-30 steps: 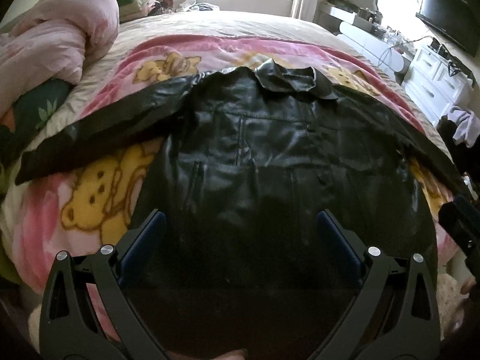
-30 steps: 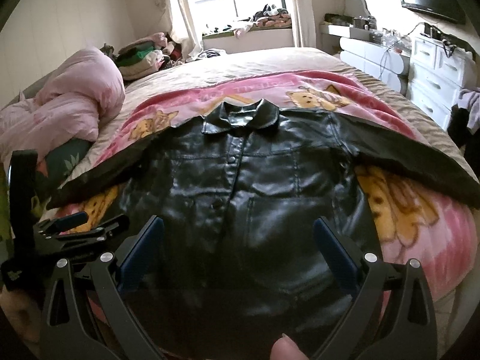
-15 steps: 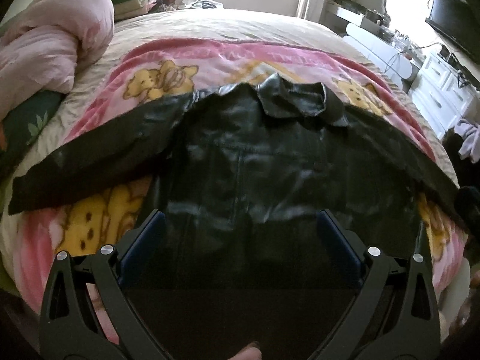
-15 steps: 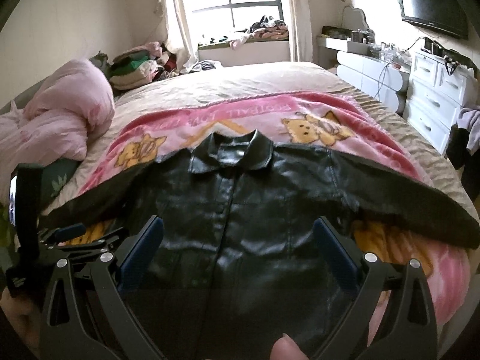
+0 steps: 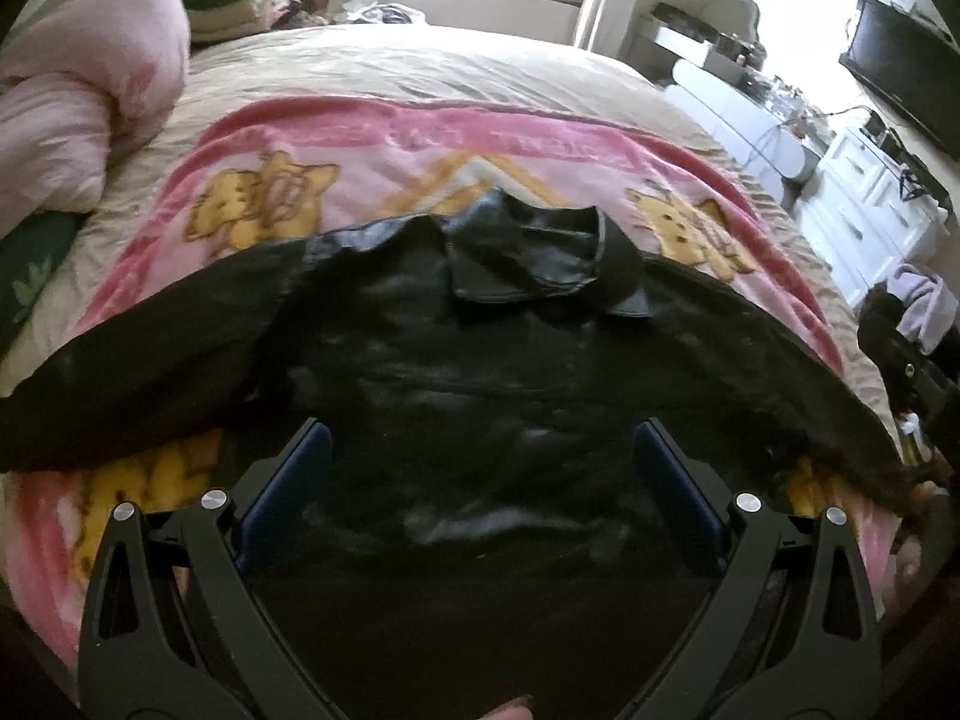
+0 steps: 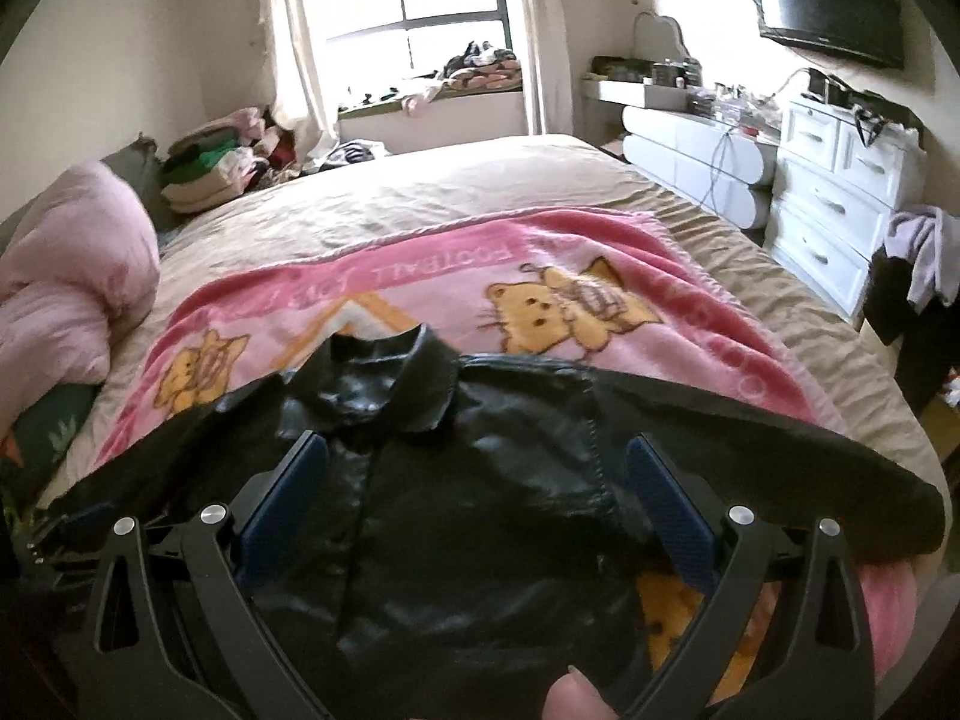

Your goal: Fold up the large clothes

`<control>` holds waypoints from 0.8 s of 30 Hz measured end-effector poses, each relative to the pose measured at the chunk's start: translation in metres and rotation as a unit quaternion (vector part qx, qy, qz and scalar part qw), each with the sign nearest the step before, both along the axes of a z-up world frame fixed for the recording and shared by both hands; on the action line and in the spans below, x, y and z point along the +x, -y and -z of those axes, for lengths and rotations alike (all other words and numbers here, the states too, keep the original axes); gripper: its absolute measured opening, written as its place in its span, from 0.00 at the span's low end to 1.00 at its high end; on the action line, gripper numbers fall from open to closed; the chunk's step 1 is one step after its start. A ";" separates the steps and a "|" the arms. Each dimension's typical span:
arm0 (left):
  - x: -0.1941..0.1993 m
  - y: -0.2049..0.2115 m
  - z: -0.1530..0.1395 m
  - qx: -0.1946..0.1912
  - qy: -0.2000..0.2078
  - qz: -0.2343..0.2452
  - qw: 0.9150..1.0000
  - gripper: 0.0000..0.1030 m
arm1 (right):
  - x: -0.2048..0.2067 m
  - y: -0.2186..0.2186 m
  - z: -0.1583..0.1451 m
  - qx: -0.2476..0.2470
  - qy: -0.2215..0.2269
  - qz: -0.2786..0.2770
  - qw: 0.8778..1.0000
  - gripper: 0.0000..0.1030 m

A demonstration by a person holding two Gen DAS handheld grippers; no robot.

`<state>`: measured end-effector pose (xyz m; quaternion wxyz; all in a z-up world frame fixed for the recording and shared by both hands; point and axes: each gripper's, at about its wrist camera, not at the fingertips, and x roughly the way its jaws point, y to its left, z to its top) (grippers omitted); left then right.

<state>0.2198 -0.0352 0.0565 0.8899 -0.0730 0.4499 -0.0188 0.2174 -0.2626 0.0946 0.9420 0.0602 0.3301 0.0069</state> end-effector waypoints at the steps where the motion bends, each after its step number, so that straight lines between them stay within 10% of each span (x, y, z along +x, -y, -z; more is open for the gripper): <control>1: 0.005 0.006 0.002 0.003 0.000 0.002 1.000 0.91 | 0.001 0.007 0.002 0.009 0.003 0.004 1.000 0.96; 24: 0.067 0.080 0.057 0.023 -0.050 0.052 0.997 0.91 | -0.006 0.136 0.044 0.082 -0.017 0.177 0.981 0.96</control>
